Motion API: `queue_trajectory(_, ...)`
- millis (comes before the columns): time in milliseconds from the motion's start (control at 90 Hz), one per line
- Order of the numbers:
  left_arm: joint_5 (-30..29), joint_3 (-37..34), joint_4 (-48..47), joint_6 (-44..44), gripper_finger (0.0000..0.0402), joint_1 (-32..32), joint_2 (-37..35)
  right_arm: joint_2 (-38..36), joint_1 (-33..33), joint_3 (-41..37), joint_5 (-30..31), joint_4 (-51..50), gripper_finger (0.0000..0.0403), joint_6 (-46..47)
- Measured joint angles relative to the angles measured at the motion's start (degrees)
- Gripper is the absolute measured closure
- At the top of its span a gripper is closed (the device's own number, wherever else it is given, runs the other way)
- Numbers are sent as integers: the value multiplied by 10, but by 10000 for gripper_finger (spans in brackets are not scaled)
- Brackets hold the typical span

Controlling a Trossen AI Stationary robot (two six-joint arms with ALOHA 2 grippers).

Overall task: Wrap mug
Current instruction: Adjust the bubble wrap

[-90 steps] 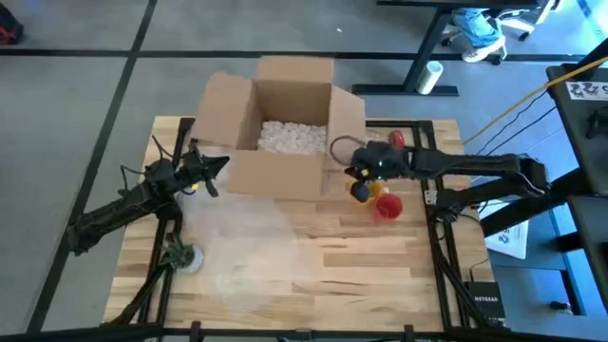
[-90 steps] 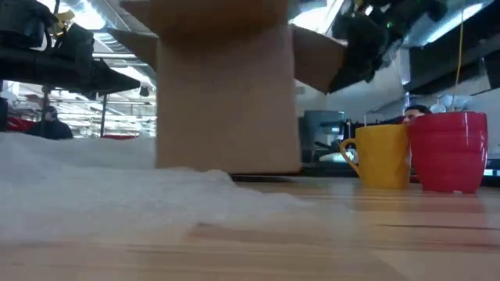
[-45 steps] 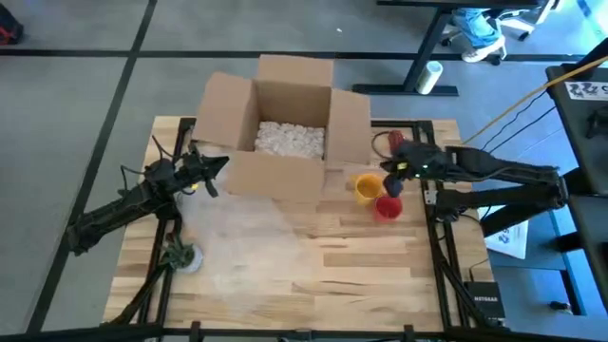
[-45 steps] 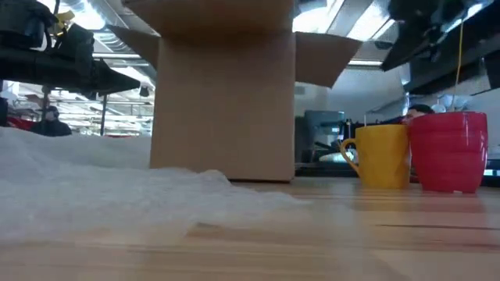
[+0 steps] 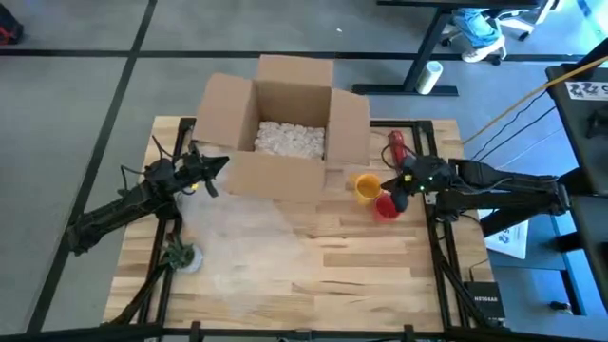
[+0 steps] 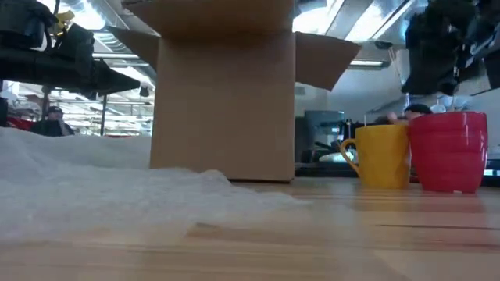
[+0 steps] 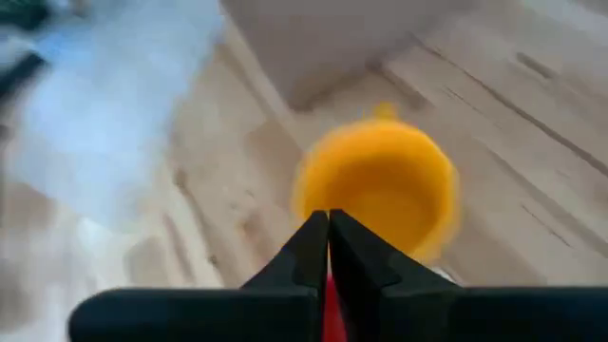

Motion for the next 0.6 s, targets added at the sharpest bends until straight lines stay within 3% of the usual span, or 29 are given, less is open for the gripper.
queue_trajectory(233, 0, 0, 0, -12, 402, 0, 0, 0, 122, 0, 90, 30, 403, 74)
queue_trajectory(389, 0, 0, 0, -108, 402, 0, 0, 28, 195, 0, 141, 45, 403, 128)
queue_trajectory(600, 1, 0, 2, -180, 402, -4, 0, 102, 247, 12, 161, 108, 403, 133)
